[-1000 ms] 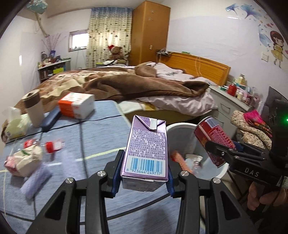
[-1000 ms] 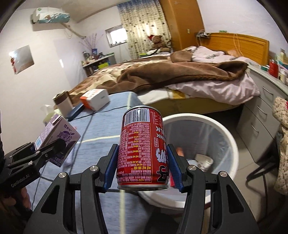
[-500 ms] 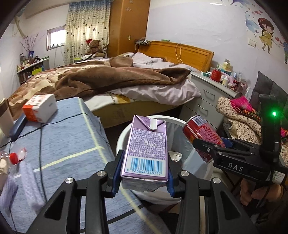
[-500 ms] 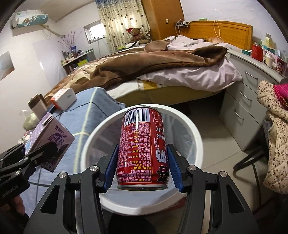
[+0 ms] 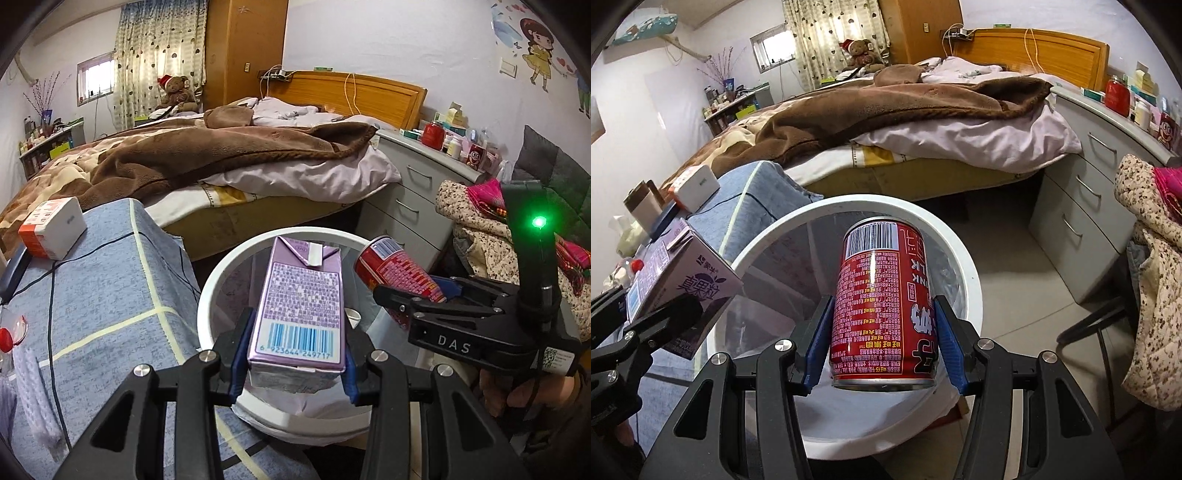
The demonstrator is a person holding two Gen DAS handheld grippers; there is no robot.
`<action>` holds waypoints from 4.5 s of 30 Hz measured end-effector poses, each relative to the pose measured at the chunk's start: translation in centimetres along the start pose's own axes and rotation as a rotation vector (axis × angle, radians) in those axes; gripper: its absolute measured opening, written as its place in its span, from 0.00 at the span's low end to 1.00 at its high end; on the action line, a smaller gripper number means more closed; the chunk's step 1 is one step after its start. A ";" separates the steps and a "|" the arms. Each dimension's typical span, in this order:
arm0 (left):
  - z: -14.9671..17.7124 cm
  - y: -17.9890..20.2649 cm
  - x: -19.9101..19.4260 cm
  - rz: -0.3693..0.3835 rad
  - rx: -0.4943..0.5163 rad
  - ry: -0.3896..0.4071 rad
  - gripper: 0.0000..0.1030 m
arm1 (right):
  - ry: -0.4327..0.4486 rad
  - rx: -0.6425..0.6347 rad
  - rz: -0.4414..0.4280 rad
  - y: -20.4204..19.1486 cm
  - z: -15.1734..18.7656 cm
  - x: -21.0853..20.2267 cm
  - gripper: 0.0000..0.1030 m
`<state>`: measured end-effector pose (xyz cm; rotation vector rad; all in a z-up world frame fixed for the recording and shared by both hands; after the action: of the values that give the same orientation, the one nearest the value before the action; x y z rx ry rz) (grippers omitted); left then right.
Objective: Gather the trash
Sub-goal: 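Carry the red can and purple carton over the white bin and open both tools, then move both tools back over the bed toward the white foam nets, then grasp a white foam net with the right tool while the left tool grasps another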
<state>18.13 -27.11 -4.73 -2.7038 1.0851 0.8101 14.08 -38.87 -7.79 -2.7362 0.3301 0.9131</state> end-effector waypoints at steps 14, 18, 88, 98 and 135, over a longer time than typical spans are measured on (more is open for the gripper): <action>-0.5 -1.1 -1.6 -0.013 -0.034 0.042 0.59 | 0.044 0.033 0.007 0.2 -0.7 -0.9 0.66; -0.6 -1.7 -2.6 -0.030 -0.037 0.056 0.60 | 0.057 0.029 0.004 -0.4 -0.8 -1.3 0.66; 10.8 -32.3 -14.4 -0.435 -0.285 -0.075 0.65 | -0.138 -0.327 -0.421 -32.0 4.4 5.0 0.66; 11.4 -32.7 -12.9 -0.432 -0.272 -0.129 0.65 | -0.172 -0.369 -0.454 -33.1 5.5 5.4 0.66; 10.2 -27.8 -11.8 -0.380 -0.283 -0.115 0.29 | -0.109 -0.325 -0.467 -30.2 4.1 3.6 0.22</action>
<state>25.23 3.59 -9.67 -2.9059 0.4355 1.0956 23.23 -9.54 -8.64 -2.8317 -0.5008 1.0410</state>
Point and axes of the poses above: each gripper's, at about its wrist camera, not at the fingertips, and x roughly the way its jaws point, y to its right, z to its underside, the point moved 5 cm from there along x, roughly the way its jaws point, and after that the axes turned 11 degrees about y, right-handed, at the moved point
